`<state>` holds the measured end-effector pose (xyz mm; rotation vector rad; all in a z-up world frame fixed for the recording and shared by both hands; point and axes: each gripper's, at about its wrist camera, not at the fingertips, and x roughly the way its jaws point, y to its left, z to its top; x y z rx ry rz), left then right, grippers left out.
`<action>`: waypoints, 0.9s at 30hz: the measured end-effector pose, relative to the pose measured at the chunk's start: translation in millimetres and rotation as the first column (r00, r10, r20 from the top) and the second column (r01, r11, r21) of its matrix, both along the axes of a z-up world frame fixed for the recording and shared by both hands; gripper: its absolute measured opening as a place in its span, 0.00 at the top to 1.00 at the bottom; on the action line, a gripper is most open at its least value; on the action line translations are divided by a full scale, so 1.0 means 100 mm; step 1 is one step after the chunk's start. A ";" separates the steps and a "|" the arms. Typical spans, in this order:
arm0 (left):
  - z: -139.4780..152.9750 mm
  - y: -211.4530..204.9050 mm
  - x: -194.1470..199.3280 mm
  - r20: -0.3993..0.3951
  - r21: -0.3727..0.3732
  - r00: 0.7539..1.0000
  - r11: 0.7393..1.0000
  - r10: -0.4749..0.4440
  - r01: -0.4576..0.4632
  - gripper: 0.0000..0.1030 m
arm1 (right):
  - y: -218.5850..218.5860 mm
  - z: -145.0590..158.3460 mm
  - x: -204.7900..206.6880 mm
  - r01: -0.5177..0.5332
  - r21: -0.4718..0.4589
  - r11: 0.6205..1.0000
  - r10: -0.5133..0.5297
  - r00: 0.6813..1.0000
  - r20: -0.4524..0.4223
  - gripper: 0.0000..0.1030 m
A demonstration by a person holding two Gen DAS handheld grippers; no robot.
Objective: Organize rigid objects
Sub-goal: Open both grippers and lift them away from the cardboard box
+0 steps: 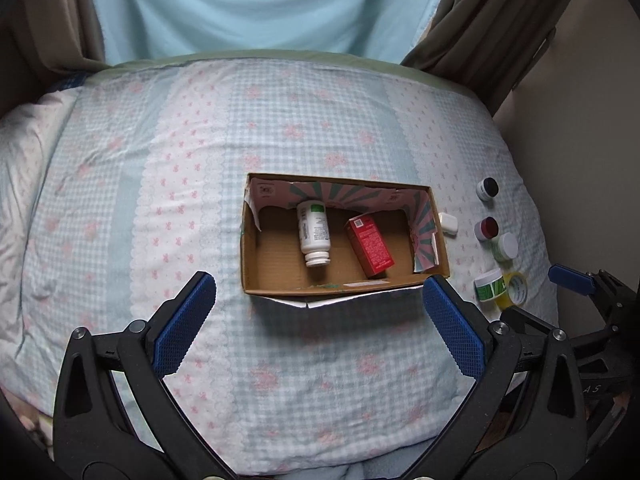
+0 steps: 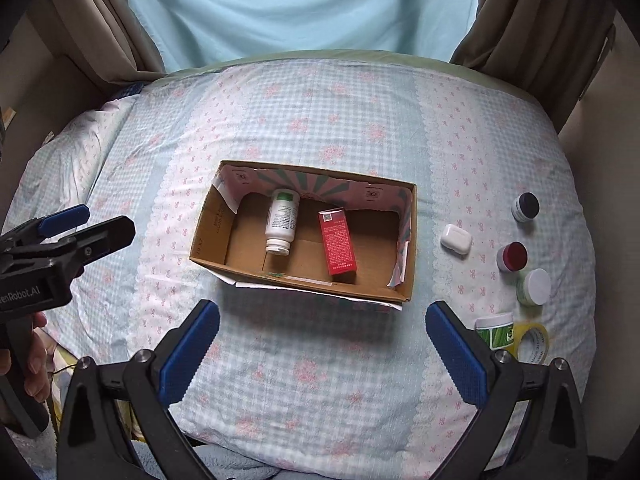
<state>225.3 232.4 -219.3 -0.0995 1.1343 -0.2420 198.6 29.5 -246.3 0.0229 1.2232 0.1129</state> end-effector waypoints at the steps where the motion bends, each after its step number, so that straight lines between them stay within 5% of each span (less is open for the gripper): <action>1: 0.04 0.00 -0.07 0.018 -0.014 1.000 1.000 0.006 -0.006 0.00 | -0.05 0.06 -0.08 0.022 -0.006 1.000 -0.022 1.000 0.011 0.00; 8: 0.24 -0.29 -0.40 0.079 0.047 0.997 0.999 -0.010 0.006 0.00 | -0.69 0.23 -0.55 0.159 0.008 0.987 -0.159 0.987 0.022 0.00; 15: 0.30 -1.12 -0.66 0.100 0.124 0.989 0.987 -0.113 0.100 0.00 | -1.67 0.34 -0.90 0.251 0.001 0.968 -0.251 0.966 0.067 0.00; 27: -0.31 -3.14 -0.99 0.012 0.156 0.974 0.962 -0.228 0.223 0.00 | -3.35 -0.08 -0.93 0.122 -0.038 0.992 -0.119 0.991 0.061 0.00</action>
